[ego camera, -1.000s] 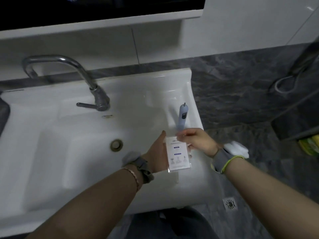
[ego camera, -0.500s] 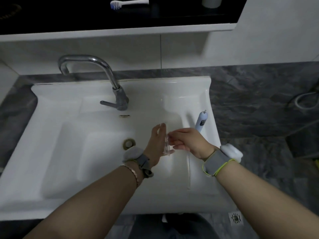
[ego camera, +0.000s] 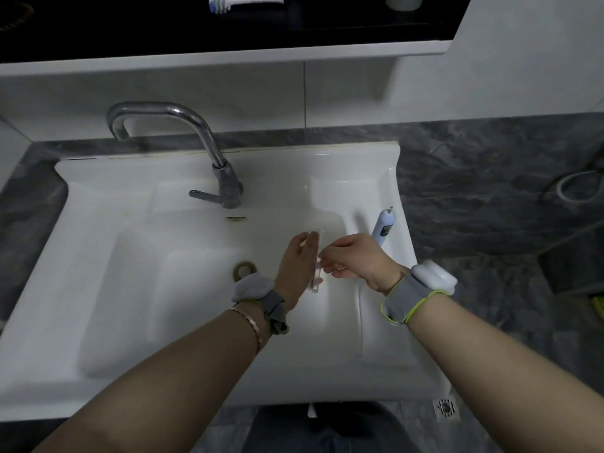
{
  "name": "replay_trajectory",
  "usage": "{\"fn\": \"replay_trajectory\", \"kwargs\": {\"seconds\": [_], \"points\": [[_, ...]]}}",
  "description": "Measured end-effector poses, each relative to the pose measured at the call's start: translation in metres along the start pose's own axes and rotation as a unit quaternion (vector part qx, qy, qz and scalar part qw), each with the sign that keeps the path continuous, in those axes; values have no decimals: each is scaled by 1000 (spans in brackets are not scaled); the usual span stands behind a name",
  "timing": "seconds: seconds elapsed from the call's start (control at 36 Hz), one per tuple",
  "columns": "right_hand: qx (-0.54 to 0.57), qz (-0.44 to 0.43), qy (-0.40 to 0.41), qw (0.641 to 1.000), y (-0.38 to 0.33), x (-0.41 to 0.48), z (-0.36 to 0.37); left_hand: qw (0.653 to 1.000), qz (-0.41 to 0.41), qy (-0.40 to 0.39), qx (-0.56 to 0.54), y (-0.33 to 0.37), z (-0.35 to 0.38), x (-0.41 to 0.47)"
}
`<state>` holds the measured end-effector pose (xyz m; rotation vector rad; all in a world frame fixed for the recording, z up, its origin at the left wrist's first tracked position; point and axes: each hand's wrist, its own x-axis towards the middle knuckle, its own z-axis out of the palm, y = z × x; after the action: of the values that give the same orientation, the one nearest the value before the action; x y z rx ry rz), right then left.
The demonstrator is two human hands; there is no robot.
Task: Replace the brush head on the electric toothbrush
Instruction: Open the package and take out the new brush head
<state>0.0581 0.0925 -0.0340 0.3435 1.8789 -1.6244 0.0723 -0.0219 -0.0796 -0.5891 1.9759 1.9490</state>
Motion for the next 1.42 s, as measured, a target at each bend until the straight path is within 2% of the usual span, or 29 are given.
{"fn": "replay_trajectory", "kwargs": {"seconds": [0.08,0.19,0.36,0.53,0.61,0.78,0.92,1.03,1.42], "points": [[-13,8,8,1000,1,1,1,996,44,34,68,-3,1,-3],[-21,12,25,999,3,1,7,996,58,56,44,-4,3,-7],[-58,4,6,998,1,0,8,998,47,7,38,-1,-1,-11],[74,40,-86,993,2,-2,2,996,9,-76,50,9,-13,-12],[116,50,-111,986,3,-4,3,995,-15,-88,43,10,-17,-14],[93,69,-114,987,3,-5,2,996,-21,-67,47,3,-19,-14],[65,72,-79,992,6,-4,4,997,21,-38,67,2,-14,-13],[87,62,-72,992,8,-4,4,995,51,-2,91,7,-13,-16],[99,47,-82,991,8,-7,3,988,97,31,118,1,-13,-11]]}}
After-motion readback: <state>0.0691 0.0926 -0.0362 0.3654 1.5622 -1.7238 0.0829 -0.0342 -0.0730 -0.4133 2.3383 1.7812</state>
